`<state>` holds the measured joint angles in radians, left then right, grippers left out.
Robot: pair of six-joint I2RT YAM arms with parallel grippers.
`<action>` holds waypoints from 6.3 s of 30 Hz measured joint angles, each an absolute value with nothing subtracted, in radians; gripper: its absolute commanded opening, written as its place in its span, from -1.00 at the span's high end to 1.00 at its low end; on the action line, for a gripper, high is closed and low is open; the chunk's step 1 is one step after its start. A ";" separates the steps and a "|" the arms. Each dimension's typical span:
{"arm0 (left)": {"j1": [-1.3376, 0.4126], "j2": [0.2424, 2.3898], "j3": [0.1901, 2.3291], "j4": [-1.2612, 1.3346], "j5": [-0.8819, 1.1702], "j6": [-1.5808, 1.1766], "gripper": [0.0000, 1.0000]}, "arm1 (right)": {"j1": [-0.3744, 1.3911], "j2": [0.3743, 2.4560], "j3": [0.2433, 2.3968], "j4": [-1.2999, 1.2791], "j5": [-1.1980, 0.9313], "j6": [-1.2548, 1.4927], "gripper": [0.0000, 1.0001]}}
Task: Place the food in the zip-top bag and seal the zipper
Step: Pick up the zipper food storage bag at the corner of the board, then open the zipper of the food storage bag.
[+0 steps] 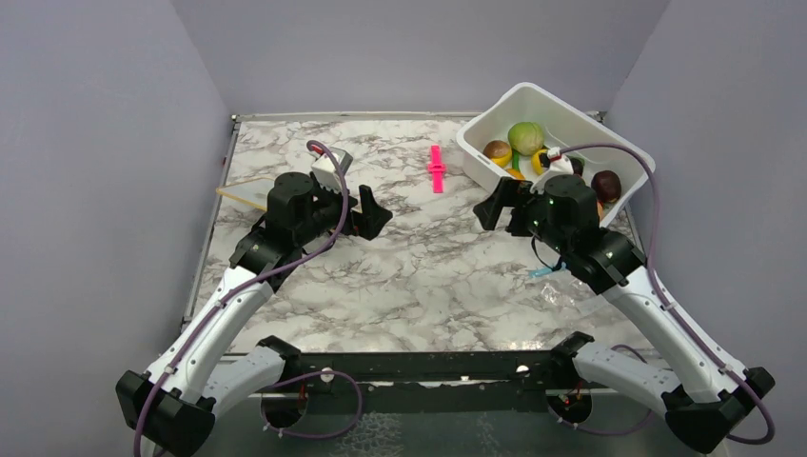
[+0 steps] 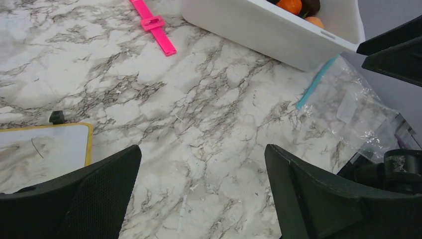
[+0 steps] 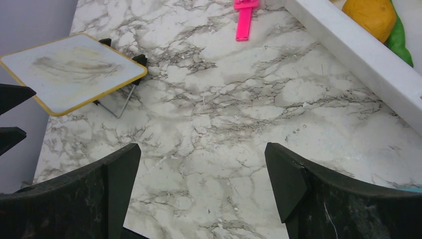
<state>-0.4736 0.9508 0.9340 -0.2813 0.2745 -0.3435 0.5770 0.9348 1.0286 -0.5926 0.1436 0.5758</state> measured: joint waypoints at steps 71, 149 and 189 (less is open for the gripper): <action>-0.480 0.867 0.769 -0.165 0.369 -0.305 -0.99 | 0.415 1.504 0.781 -1.150 0.603 1.961 -0.18; -0.707 1.047 0.743 0.208 0.909 0.270 0.23 | 0.397 0.954 1.013 -0.492 -1.084 0.534 0.98; -0.709 0.991 0.922 -0.005 0.293 -0.241 1.00 | 0.398 0.976 1.277 -0.521 -0.587 0.756 -0.70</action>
